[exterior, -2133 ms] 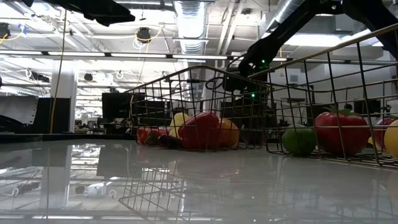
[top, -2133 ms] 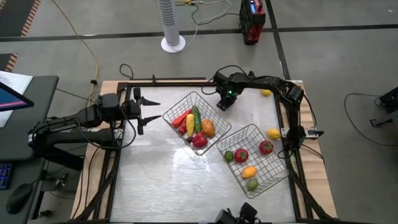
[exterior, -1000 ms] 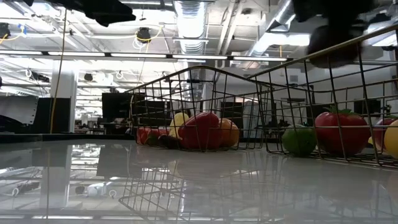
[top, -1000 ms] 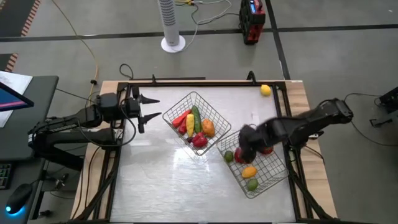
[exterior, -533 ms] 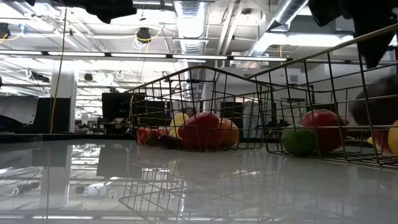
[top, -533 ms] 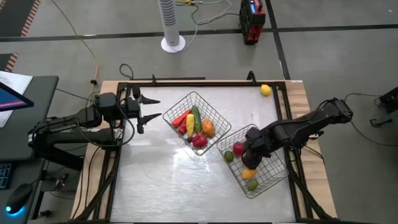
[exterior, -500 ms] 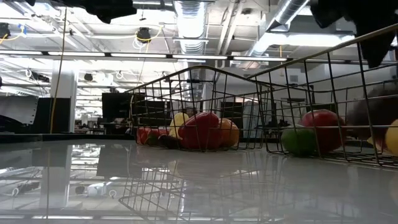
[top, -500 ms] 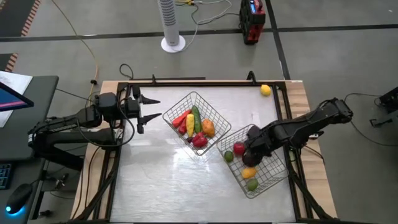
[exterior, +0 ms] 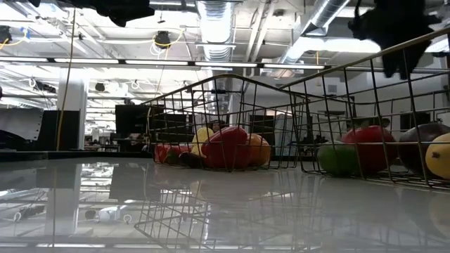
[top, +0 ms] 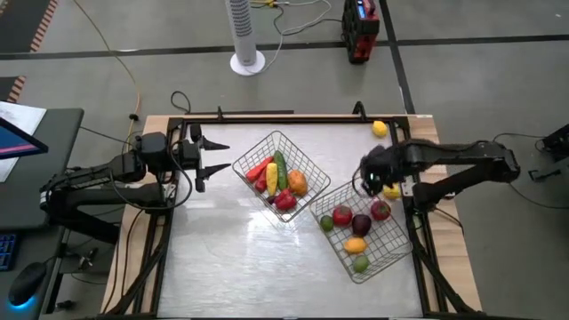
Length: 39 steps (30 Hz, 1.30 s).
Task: Sort produce into baskets
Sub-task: Put the top lemon into the right wire basket
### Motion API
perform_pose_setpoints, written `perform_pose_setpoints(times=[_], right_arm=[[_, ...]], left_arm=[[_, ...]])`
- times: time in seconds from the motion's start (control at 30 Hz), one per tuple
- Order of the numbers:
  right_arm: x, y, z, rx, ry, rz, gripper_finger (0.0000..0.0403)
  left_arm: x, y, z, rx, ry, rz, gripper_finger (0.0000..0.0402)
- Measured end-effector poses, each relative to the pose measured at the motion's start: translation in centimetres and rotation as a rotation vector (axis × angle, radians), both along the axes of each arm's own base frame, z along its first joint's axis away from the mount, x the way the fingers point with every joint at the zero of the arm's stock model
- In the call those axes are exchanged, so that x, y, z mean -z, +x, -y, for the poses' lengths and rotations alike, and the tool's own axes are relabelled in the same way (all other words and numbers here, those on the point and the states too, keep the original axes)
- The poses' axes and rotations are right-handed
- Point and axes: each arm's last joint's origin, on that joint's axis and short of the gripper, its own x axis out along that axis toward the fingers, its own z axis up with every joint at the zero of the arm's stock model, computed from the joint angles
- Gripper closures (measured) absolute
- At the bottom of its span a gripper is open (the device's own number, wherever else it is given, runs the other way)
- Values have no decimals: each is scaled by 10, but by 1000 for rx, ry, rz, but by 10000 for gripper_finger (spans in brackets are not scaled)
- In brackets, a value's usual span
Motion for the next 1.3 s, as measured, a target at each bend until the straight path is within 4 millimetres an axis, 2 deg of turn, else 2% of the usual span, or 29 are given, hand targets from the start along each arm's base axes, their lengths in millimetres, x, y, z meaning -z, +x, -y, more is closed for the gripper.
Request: perform_pose_setpoints(times=[0.2,0.47,0.57,0.7,0.83,1.0,1.3], right_arm=[[0,1,48,103,-98,23,37],[14,6,123,175,-187,18,37],[24,7,151,185,-201,11,37],[46,5,183,194,-138,-47,37],[64,0,206,208,-115,-116,37],[81,-5,231,222,-116,-114,37],[110,-13,259,254,-65,-109,42]], left_arm=[[0,0,0,0,-2,1,183],[0,0,0,0,-6,-4,183],[2,0,0,0,-5,-20,183],[2,0,0,0,-5,-21,183],[4,0,0,-1,-14,-36,183],[5,-1,0,-8,-17,-51,183],[5,-1,0,-9,-18,-51,183]])
